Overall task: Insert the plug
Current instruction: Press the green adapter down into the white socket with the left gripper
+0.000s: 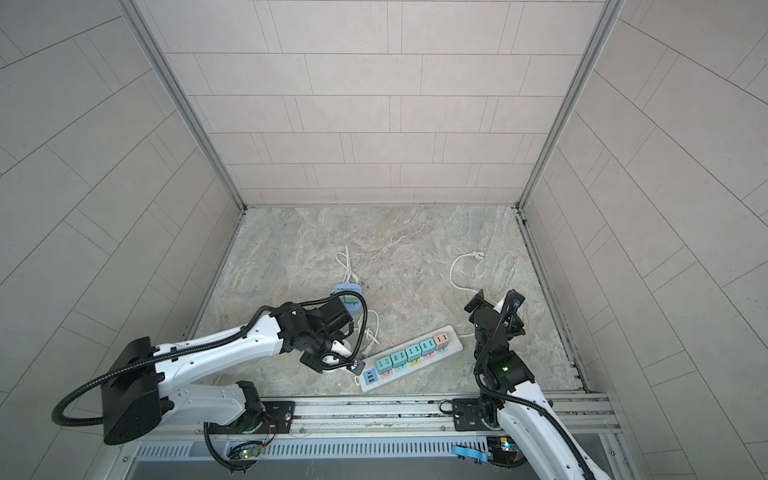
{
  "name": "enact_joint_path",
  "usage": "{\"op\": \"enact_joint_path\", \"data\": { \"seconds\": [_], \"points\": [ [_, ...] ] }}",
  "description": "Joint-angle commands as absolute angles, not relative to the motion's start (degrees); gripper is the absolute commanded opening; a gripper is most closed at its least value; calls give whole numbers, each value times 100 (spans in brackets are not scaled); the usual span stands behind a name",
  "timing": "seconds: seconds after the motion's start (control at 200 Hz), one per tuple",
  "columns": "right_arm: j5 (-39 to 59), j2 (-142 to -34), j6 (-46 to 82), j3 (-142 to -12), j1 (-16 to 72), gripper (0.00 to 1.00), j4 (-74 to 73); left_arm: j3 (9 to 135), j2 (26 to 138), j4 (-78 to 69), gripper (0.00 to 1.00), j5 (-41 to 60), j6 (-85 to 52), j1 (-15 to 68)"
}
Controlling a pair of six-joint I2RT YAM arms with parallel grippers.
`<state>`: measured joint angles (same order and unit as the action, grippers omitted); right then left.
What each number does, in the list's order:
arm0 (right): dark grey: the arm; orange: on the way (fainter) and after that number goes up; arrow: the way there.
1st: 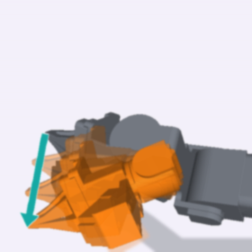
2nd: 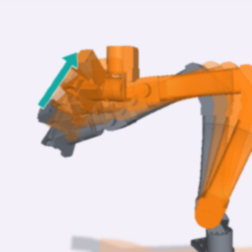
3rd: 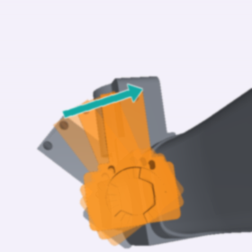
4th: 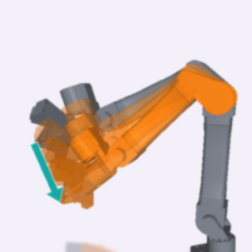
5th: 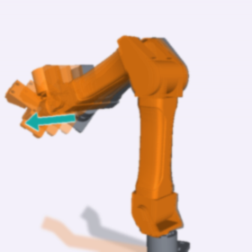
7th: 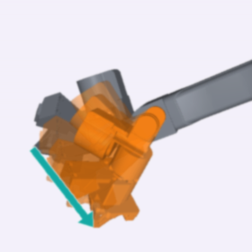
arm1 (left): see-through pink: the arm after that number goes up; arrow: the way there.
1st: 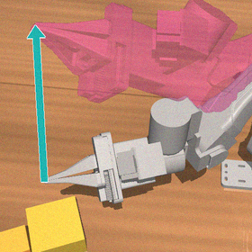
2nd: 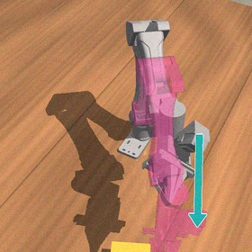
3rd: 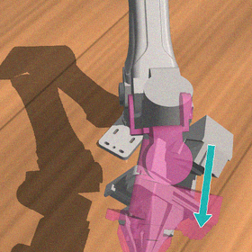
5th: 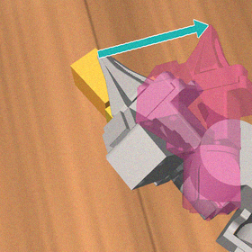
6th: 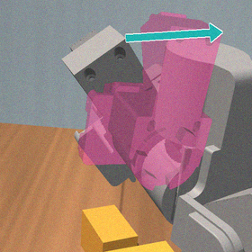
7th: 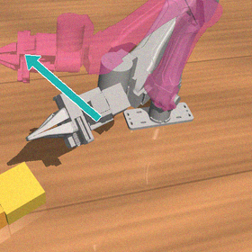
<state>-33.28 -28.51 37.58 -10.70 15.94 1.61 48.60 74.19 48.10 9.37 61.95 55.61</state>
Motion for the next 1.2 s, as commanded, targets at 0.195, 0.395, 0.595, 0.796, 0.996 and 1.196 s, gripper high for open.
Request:
{"op": "enact_joint_path", "data": {
  "seconds": [0.195, 0.395, 0.595, 0.796, 0.996, 1.196],
  "points": [
    [-3350, -2820, 3814, -1052, 1574, 100, 252, 4794, 7580, 4945, 0, 1296, 6328, 5577],
    [-3349, -2821, 3811, -1053, 1573, 100, 253, 4766, 7429, 4879, 0, 1442, 6346, 5574],
    [-3353, -2820, 3812, -1055, 1573, 100, 254, 4713, 7356, 4837, 0, 1474, 6337, 5580],
    [-3350, -2824, 3815, -1055, 1574, 100, 240, 4726, 7382, 4834, 0, 1517, 6342, 5576],
    [-3354, -2828, 3812, -1050, 1573, 100, 237, 4617, 7120, 4690, 0, 1641, 6316, 5573],
    [-3349, -2830, 3814, -1055, 1573, 100, 229, 4590, 7051, 4661, 0, 1708, 6293, 5577]
  ]
}}
